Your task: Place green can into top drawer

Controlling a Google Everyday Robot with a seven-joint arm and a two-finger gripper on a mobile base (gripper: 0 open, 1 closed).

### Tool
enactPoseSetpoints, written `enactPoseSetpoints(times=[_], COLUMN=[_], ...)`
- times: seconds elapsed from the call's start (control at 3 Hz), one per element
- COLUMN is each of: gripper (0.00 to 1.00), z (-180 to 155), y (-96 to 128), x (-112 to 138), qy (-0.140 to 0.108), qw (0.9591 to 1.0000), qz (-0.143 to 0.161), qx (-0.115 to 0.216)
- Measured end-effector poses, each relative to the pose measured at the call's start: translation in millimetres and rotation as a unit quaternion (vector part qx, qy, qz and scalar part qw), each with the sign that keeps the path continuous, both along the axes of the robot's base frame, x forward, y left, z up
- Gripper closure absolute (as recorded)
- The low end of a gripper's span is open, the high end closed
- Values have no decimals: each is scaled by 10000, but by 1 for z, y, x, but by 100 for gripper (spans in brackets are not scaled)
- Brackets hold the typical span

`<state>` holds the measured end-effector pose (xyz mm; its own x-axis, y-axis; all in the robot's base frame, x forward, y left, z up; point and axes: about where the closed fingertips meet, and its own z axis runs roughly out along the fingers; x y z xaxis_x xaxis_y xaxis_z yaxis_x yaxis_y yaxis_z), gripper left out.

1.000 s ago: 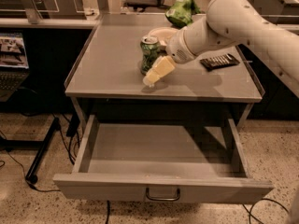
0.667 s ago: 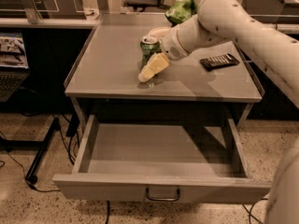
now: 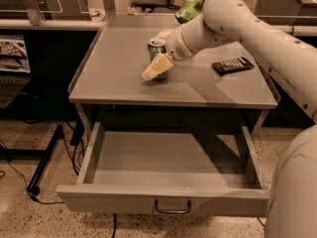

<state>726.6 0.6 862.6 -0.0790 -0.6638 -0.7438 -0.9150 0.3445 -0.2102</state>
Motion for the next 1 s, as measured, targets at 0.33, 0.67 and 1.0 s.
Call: enactPoseSetpoints(times=[0.33, 0.67, 1.0], gripper=[41, 72, 95], z=[0, 0, 0], y=[0, 0, 0], x=[0, 0, 0], qy=[0, 1, 0], qw=[10000, 10000, 10000], qz=[0, 1, 1], qx=[0, 0, 0])
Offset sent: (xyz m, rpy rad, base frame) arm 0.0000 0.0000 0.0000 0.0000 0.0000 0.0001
